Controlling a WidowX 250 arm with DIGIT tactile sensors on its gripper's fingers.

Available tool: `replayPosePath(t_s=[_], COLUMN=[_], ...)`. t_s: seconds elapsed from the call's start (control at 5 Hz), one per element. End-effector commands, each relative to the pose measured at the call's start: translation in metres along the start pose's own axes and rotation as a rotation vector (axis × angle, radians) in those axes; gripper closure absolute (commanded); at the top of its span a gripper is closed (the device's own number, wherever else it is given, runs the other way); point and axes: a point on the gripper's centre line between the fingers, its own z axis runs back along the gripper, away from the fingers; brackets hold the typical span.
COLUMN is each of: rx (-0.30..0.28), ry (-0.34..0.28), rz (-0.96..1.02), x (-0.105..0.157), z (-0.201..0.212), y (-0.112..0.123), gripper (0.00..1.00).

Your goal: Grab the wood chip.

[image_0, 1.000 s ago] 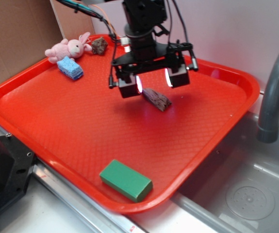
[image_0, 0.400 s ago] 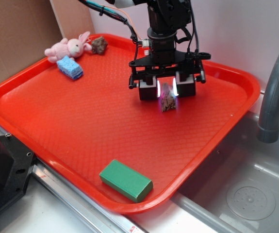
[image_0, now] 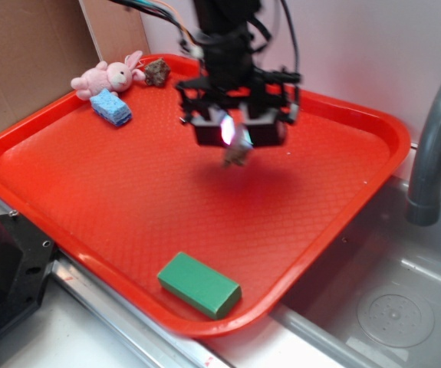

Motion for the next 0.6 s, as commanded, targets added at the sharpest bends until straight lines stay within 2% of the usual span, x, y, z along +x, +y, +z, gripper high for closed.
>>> replayPosePath(t_s=[0.0,0.2,0.4], rx=[-0.064,-0.09,-0.06], ry=[-0.212,-0.183,-0.14], rz=[-0.263,-0.229,-0.145], x=[0.022,0.023,0.024], z=[0.12,0.152,0.145], y=[0.06,0.053,0.045], gripper=[1.0,1.0,1.0])
